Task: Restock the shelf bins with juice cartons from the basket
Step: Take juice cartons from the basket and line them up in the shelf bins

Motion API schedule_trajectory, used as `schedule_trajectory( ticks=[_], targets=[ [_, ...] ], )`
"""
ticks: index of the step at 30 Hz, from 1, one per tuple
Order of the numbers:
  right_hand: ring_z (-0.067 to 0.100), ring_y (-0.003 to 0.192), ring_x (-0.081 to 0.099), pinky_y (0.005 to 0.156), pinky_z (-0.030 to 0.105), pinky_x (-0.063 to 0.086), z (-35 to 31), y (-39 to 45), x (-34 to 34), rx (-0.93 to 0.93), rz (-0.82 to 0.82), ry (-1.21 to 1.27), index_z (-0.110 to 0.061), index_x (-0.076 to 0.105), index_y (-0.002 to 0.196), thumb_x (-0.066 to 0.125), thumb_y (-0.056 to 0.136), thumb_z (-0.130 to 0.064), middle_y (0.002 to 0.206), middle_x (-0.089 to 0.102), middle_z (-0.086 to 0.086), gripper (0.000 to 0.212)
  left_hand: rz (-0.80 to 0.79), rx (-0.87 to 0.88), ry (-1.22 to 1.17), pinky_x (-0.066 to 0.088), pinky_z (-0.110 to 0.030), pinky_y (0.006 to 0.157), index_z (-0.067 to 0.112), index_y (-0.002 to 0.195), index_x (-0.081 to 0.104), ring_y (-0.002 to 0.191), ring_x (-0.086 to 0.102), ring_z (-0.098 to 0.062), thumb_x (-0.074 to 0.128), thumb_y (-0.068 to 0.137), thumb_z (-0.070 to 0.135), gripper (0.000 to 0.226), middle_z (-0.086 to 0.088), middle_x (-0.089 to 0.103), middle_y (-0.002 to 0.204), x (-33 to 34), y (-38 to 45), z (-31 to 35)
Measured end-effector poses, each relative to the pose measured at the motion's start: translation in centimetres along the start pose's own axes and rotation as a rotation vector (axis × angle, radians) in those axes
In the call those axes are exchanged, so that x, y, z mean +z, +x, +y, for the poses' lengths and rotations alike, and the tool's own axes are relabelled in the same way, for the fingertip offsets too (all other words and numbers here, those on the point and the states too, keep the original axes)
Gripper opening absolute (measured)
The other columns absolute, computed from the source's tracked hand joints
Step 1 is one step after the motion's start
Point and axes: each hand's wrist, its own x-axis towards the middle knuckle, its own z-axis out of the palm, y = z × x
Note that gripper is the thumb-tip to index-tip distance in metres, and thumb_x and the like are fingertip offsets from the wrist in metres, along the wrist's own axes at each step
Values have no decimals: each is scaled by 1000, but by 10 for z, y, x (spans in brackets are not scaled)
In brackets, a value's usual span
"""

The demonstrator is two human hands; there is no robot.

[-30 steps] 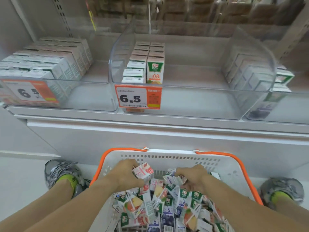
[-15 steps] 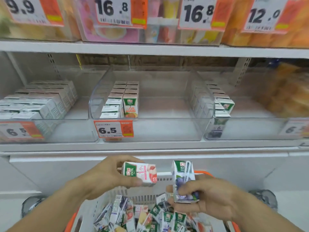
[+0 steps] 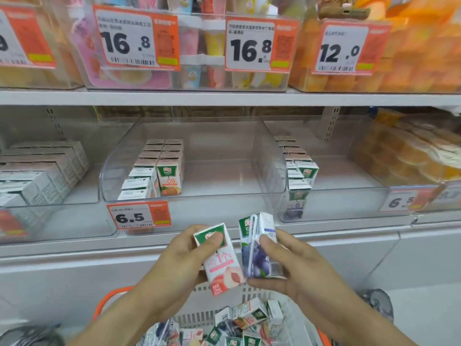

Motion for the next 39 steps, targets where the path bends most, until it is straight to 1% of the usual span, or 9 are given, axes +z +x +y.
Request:
schedule_trajectory(
  ticks=[4,9,12,16,20,23,27,32,39],
  targets=[
    [30,78,72,71,46,61,-2,-1,-6,50,55,102,-23,79,99,59,92,-24,104,75,17,21,-25,38,94,58,-34,62,8,113,58,74,73,-27,65,85,31,38,-16,75,91,19,5,-1],
    [32,88,73,74,48,60,-19,-14,-33,54,-70,-24,-23,73,114,87,72,-25,101,73,18,44,-107,71,134,60,-37,65,12,108,61,84,74,-34,71,74,42,46,-16,75,95,32,12,-1],
    [33,88,72,69,43,59,-31,-19,-45,40,-109,-10,-16,75,108,86,64,-26,104,73,21,47,-112,94,97,60,-36,65,12,105,65,84,74,-33,73,75,38,40,-17,75,96,40,18,0],
    [39,89,72,67,47,60,-64,-9,-68,-328,216,20,-5,70,97,91,50,-9,100,72,18,52,-40,157,112,62,-38,66,12,107,64,85,75,-30,71,74,37,42,-13,76,98,45,28,8],
    [23,89,74,78,48,61,-109,19,-98,-558,646,-375,-20,55,108,93,57,-30,94,75,1,65,-16,227,129,60,-31,61,13,107,62,86,75,-25,68,77,36,38,-4,78,98,46,35,18],
    [21,86,70,78,46,59,-123,48,-120,-542,725,-682,-39,53,115,86,70,-31,96,70,-6,56,2,245,142,58,-27,58,14,106,63,82,75,-19,68,75,37,39,-1,78,96,42,36,19],
    [16,77,68,58,29,52,-123,81,-132,-365,733,-918,-31,66,98,94,57,-42,95,71,-2,51,15,256,153,60,-29,59,17,101,66,81,75,-22,72,67,44,44,-5,78,95,33,37,13],
    [25,87,68,77,38,57,-112,109,-128,-214,707,-994,-18,71,120,96,54,-39,122,69,11,74,16,252,148,59,-27,60,22,99,68,80,75,-22,73,67,47,40,-5,78,95,27,38,8],
    [31,115,64,100,37,49,-105,121,-122,-132,517,-1214,-16,60,137,82,81,-30,136,62,11,62,3,232,139,61,-31,64,27,97,68,83,75,-22,73,67,48,37,-4,77,96,19,36,8]
  ],
)
